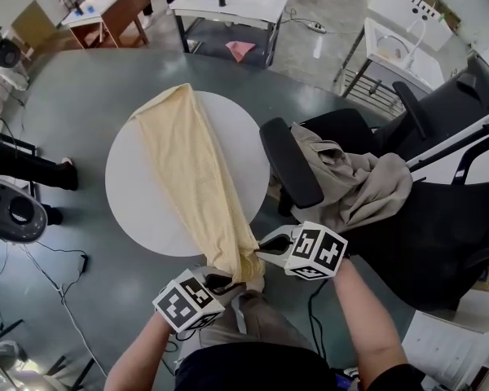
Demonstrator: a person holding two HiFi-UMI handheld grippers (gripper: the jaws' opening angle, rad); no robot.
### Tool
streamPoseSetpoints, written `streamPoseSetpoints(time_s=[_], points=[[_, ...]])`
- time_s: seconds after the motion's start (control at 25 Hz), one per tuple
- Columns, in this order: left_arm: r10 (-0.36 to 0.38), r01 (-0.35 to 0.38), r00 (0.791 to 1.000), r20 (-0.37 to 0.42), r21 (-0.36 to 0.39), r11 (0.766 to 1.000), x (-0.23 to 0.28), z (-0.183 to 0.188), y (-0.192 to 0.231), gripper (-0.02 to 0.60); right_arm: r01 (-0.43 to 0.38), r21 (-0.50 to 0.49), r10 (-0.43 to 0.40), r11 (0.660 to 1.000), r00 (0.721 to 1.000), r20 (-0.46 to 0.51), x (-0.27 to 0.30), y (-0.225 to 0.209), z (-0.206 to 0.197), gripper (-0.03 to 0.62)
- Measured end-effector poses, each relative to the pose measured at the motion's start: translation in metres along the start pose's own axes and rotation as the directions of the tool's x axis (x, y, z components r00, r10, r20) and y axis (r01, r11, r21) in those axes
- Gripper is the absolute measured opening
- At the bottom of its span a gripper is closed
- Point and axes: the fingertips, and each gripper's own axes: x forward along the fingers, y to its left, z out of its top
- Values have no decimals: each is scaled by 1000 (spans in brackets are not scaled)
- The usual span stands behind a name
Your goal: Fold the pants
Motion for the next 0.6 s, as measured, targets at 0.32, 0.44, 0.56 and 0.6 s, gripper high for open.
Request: streamPoseSetpoints(time_s=[0.32, 0.44, 0.56, 0.6], points=[[69, -74, 993, 93, 46, 996, 4, 21, -13, 41, -86, 102, 68, 991, 983, 169, -15, 24, 37, 8], [88, -94, 990, 107, 59, 994, 10, 22, -14, 41, -108, 130, 85, 986, 982, 171, -10, 29, 39, 11], [94, -103, 989, 113, 74, 992, 12, 19, -17, 41, -195, 190, 155, 962, 966, 206, -3, 43, 42, 25], [98, -108, 989, 114, 81, 991, 11, 18, -18, 41, -223, 200, 181, 954, 961, 211, -1, 49, 43, 55]])
